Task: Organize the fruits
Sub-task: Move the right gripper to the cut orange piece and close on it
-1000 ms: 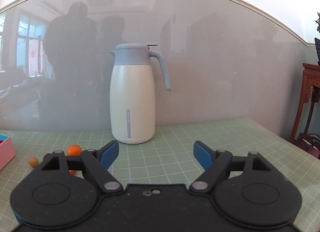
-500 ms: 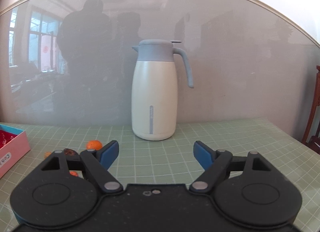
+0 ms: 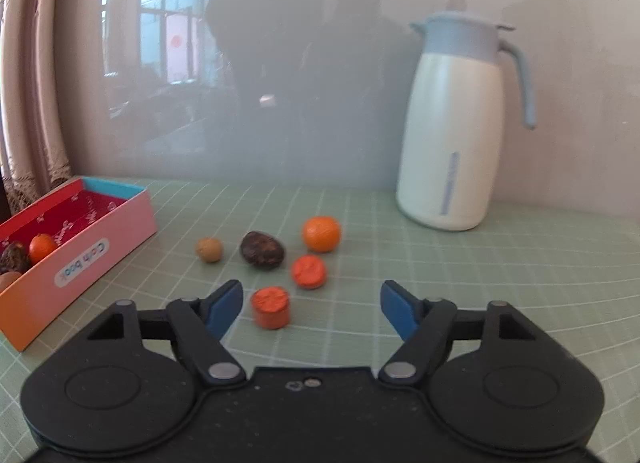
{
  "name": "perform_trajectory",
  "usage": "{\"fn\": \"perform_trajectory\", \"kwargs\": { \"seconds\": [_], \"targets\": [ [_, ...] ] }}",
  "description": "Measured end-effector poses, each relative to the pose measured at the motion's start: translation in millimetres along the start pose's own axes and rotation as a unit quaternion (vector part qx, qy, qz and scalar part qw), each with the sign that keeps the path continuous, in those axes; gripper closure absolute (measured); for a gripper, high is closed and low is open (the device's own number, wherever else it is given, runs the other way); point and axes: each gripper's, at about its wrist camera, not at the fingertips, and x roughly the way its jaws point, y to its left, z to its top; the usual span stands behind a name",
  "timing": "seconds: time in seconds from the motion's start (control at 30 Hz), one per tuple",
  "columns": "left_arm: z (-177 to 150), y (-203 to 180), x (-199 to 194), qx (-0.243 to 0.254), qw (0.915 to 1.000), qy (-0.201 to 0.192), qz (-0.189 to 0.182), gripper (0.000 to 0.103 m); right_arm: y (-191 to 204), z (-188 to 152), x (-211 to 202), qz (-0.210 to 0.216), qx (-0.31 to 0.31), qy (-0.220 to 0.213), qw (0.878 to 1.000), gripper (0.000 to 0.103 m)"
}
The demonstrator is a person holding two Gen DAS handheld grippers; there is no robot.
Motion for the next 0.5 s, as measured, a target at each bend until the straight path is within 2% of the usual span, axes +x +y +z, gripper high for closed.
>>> {"fn": "perform_trajectory", "kwargs": {
  "seconds": [0.07,0.23,0.37,0.5],
  "targets": [
    [-3,13,-3,-0.005,0.9998,-0.006,0.020,0.008,2,1,12,0.016,0.005,0.018,1.000,0.039],
    [-6,38,0,-0.027,0.9982,-0.007,0.053,0.008,6,1,30,0.021,0.001,0.046,0.999,0.043],
    [-8,50,4,-0.040,0.9973,-0.002,0.063,0.008,6,2,48,0.032,0.011,0.073,0.997,0.051],
    [-9,53,9,-0.042,0.9972,0.005,0.061,0.008,10,-1,59,0.029,0.006,0.088,0.996,0.051]
  ]
}}
